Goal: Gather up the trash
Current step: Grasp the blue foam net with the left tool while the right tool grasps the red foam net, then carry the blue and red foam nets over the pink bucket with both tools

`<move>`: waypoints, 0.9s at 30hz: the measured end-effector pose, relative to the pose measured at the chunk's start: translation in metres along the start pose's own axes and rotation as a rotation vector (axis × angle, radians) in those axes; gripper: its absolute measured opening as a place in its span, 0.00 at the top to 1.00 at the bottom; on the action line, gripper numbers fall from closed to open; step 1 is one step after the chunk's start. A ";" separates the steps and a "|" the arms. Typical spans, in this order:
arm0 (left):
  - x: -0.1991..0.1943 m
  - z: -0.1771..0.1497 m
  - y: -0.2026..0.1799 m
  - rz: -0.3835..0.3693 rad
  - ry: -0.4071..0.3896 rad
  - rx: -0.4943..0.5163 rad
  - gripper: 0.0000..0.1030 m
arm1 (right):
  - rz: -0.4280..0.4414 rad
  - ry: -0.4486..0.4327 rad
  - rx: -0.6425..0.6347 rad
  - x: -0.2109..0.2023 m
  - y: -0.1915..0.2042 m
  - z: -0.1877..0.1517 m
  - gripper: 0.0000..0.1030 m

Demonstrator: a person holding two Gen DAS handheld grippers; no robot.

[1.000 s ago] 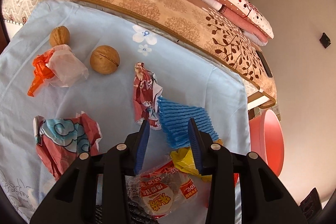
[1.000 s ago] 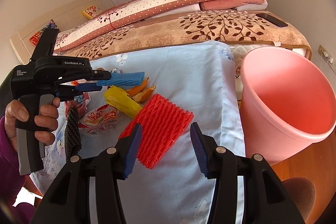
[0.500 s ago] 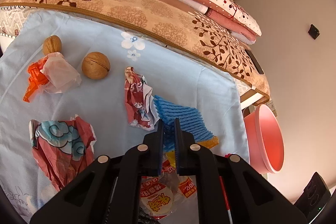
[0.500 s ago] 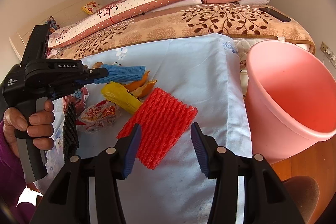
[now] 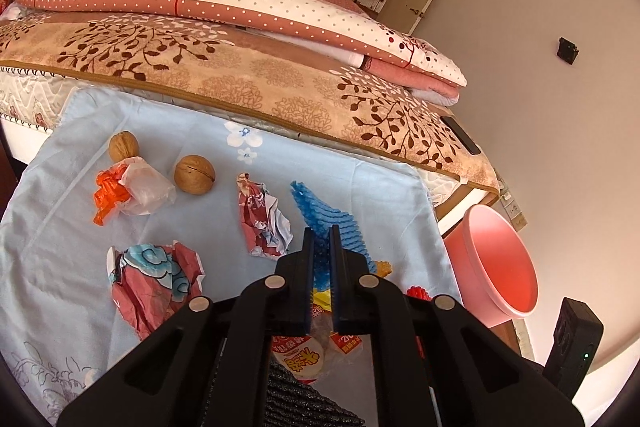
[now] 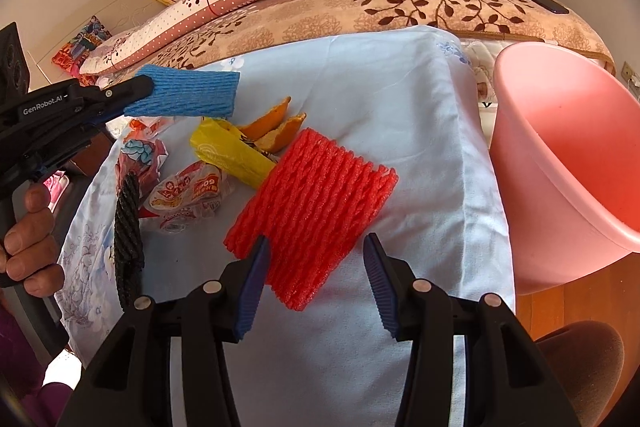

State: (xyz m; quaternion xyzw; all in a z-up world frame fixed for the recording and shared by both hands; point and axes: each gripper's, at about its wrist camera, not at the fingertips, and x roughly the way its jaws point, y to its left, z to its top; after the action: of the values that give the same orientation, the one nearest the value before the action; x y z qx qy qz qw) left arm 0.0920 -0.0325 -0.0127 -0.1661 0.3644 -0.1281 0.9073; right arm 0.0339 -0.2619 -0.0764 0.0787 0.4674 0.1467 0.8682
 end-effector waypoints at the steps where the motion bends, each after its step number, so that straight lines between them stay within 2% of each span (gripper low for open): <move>1: -0.002 0.000 0.000 0.001 -0.003 0.001 0.94 | 0.002 0.006 0.000 0.001 0.000 0.000 0.63; 2: -0.003 -0.001 -0.001 0.002 -0.006 0.003 0.94 | -0.001 0.013 0.001 0.003 0.001 -0.001 0.70; 3: -0.003 -0.001 -0.001 0.003 -0.008 0.005 0.94 | 0.001 0.016 0.005 0.004 0.000 -0.001 0.72; 5: -0.006 -0.003 -0.001 -0.001 -0.010 0.007 0.94 | 0.004 0.008 0.007 0.002 0.000 -0.001 0.83; 7: -0.008 -0.004 -0.001 -0.007 -0.011 0.007 0.94 | -0.002 -0.003 0.003 -0.001 0.001 0.000 0.90; 19: -0.022 -0.006 -0.009 -0.023 -0.033 0.029 0.94 | -0.035 -0.120 0.008 -0.032 -0.003 0.004 0.90; 27: -0.033 -0.004 -0.025 -0.061 -0.063 0.063 0.94 | -0.062 -0.192 0.014 -0.052 -0.008 0.008 0.90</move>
State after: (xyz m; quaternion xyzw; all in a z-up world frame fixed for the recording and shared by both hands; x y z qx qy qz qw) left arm 0.0637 -0.0446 0.0147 -0.1526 0.3262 -0.1618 0.9187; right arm 0.0148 -0.2863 -0.0332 0.0840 0.3853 0.1080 0.9126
